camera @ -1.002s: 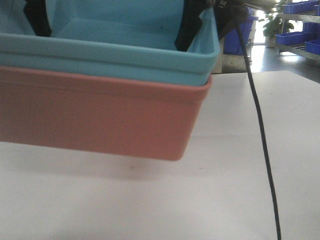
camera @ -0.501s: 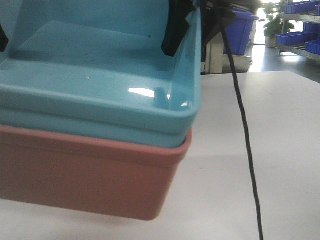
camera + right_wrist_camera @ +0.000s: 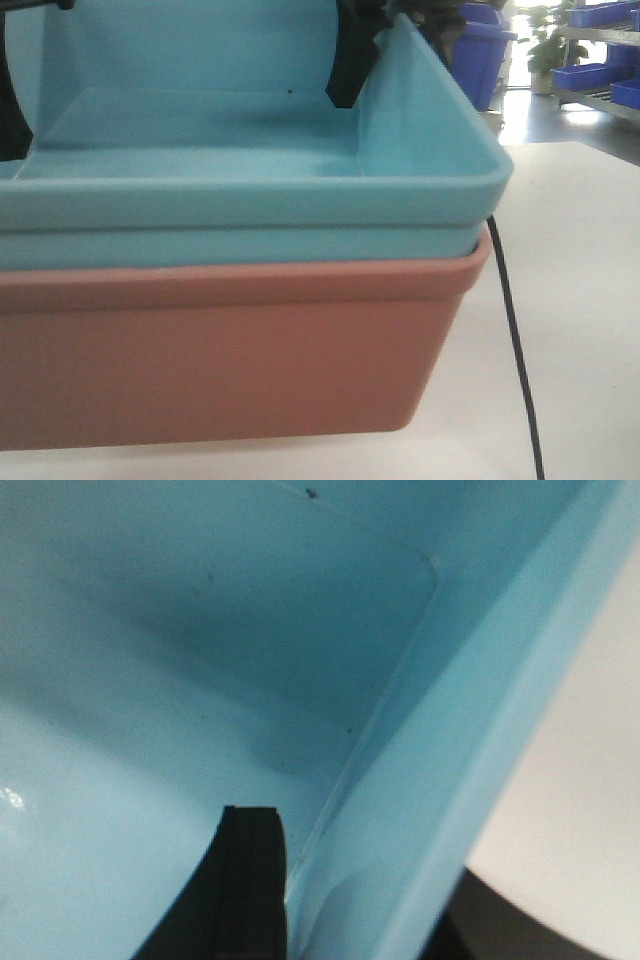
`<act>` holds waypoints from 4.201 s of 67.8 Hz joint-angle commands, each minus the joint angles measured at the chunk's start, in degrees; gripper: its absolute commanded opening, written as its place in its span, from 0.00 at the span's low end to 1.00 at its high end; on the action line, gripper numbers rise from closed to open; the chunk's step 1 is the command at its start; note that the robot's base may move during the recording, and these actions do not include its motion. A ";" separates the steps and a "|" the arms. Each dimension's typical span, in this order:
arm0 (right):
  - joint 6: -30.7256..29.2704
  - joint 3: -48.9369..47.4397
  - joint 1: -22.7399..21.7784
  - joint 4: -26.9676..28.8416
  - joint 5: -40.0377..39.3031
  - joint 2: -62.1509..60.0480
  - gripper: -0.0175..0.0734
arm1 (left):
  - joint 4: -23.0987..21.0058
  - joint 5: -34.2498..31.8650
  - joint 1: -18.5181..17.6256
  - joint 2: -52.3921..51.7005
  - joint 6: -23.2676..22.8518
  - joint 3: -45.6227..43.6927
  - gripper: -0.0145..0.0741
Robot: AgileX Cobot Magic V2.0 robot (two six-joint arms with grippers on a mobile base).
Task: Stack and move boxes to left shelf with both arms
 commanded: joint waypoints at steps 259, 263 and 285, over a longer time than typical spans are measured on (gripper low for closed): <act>10.82 14.93 7.92 -3.29 -11.68 -22.38 0.25 | 18.22 -14.19 -18.86 -11.87 -11.29 4.71 0.16; 10.82 14.93 7.92 -3.29 -11.68 -22.38 0.25 | 18.22 -14.19 -18.86 -11.87 -11.29 4.71 0.16; 10.82 14.93 7.92 -3.29 -11.68 -22.38 0.25 | 18.22 -14.19 -18.86 -11.87 -11.29 4.71 0.16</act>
